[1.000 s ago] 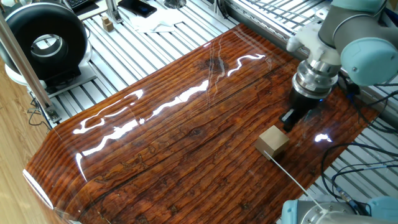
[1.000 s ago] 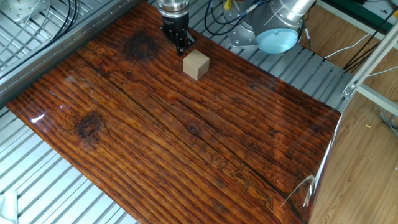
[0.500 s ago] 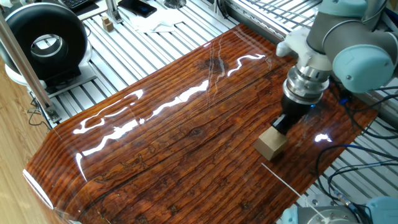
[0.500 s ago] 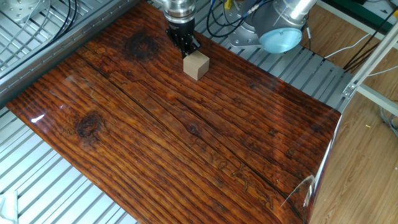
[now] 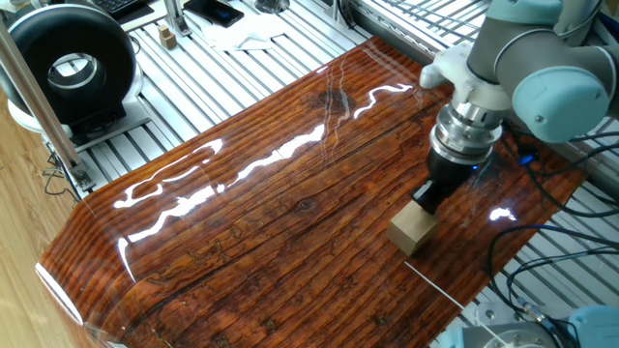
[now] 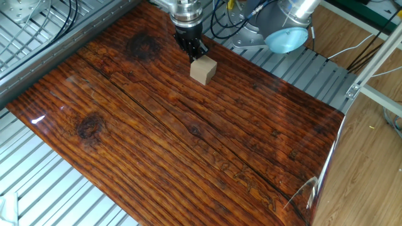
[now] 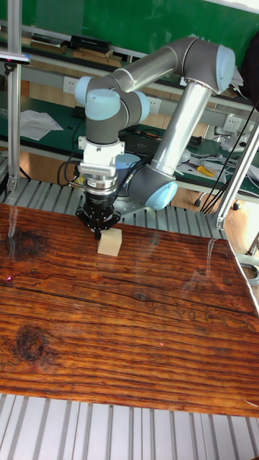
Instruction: Use the gripper to push the small block from left to right
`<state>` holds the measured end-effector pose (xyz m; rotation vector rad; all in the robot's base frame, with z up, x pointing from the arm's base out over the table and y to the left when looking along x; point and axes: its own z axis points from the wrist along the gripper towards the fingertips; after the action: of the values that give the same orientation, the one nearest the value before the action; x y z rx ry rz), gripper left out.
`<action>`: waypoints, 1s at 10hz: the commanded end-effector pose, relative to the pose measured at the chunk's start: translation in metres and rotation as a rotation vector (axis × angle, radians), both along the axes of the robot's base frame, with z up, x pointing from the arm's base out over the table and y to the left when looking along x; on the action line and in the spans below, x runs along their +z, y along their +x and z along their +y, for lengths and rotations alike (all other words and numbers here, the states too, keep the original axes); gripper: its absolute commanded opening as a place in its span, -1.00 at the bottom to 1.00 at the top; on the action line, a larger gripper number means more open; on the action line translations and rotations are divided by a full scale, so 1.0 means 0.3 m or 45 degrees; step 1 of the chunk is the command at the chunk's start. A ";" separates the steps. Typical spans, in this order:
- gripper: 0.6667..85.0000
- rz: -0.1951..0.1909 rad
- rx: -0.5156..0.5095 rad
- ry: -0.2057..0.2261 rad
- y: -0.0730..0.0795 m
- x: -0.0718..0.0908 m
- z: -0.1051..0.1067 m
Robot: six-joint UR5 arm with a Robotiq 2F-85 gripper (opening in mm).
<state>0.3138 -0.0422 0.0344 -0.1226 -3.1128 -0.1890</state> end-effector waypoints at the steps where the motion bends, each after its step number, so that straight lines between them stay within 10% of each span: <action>1: -0.99 -0.015 -0.011 0.035 0.024 0.005 0.056; 10: -0.99 0.022 0.016 0.053 -0.006 -0.015 0.156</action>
<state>0.3096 -0.0070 0.0292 -0.0964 -3.0871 -0.2304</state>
